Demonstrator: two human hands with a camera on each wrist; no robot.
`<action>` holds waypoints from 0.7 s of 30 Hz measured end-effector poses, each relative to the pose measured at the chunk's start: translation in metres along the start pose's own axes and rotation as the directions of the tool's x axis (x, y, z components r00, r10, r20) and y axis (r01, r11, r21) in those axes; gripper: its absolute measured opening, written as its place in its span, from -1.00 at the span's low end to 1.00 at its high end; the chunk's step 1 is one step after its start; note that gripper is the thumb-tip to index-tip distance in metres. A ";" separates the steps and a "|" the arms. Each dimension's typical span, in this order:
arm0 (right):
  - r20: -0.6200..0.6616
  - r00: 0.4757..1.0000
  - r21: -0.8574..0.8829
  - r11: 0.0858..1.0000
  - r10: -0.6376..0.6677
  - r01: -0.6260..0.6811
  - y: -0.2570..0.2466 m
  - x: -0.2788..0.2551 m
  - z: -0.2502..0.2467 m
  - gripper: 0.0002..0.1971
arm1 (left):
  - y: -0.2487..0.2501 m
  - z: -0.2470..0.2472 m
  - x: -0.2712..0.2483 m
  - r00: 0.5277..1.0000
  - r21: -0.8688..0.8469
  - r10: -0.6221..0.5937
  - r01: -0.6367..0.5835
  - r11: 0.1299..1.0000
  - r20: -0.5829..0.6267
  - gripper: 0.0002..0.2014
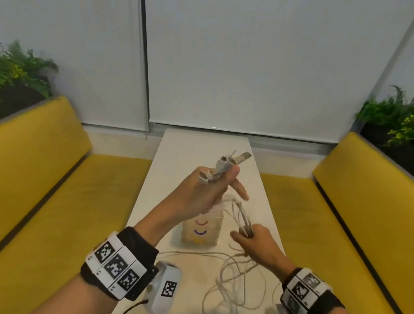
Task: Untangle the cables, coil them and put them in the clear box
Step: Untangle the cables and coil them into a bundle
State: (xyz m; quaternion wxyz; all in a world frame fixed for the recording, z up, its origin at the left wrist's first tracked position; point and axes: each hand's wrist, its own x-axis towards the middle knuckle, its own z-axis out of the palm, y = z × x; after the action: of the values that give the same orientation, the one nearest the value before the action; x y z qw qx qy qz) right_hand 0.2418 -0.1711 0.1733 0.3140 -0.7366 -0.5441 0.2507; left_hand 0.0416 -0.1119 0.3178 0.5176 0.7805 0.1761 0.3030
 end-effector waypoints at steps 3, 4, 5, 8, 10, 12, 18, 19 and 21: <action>-0.005 0.995 -0.131 0.986 -0.102 0.100 -0.045 0.006 -0.028 -0.66 | -0.012 0.002 0.008 0.994 0.437 0.097 -0.106 0.893 0.043 -0.78; 0.024 0.986 -0.187 0.968 -0.164 0.166 -0.061 0.004 -0.037 -0.76 | -0.016 0.003 0.010 0.992 0.531 0.074 -0.119 0.839 0.105 -0.83; 0.064 0.972 -0.227 0.945 -0.227 0.236 -0.076 0.001 -0.046 -0.80 | -0.018 0.004 0.012 0.988 0.583 0.027 -0.110 0.805 0.149 -0.84; 0.113 0.967 -0.100 0.966 -0.229 0.240 -0.110 -0.010 -0.067 -0.91 | -0.020 -0.006 0.017 0.980 0.538 -0.033 -0.079 0.839 0.195 -0.79; 0.170 0.950 0.115 0.962 -0.263 0.246 -0.122 -0.015 -0.072 -0.92 | -0.014 -0.013 0.021 0.981 0.552 0.004 -0.112 0.826 0.193 -0.72; 0.241 0.921 0.256 0.935 -0.306 0.244 -0.127 -0.019 -0.072 -0.91 | -0.007 -0.017 0.026 0.980 0.588 0.039 -0.149 0.795 0.195 -0.77; 0.298 0.894 0.593 0.798 -0.336 0.102 -0.128 -0.023 -0.060 -0.80 | 0.000 -0.023 0.032 0.981 0.701 0.147 -0.194 0.686 0.128 -0.96; 0.283 0.897 0.592 0.798 -0.339 0.115 -0.126 -0.022 -0.059 -0.77 | -0.002 -0.024 0.032 0.981 0.710 0.172 -0.182 0.680 0.087 -0.90; 0.267 0.901 0.561 0.816 -0.342 0.144 -0.120 -0.020 -0.058 -0.66 | -0.003 -0.026 0.033 0.968 0.720 0.250 -0.174 0.672 0.002 -0.73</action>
State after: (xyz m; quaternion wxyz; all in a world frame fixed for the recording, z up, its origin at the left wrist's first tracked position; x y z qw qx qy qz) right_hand 0.1998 -0.1755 0.3014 0.4300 -0.4868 -0.5926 0.4763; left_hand 0.0493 -0.0725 0.3316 0.1259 0.9193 0.2128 0.3062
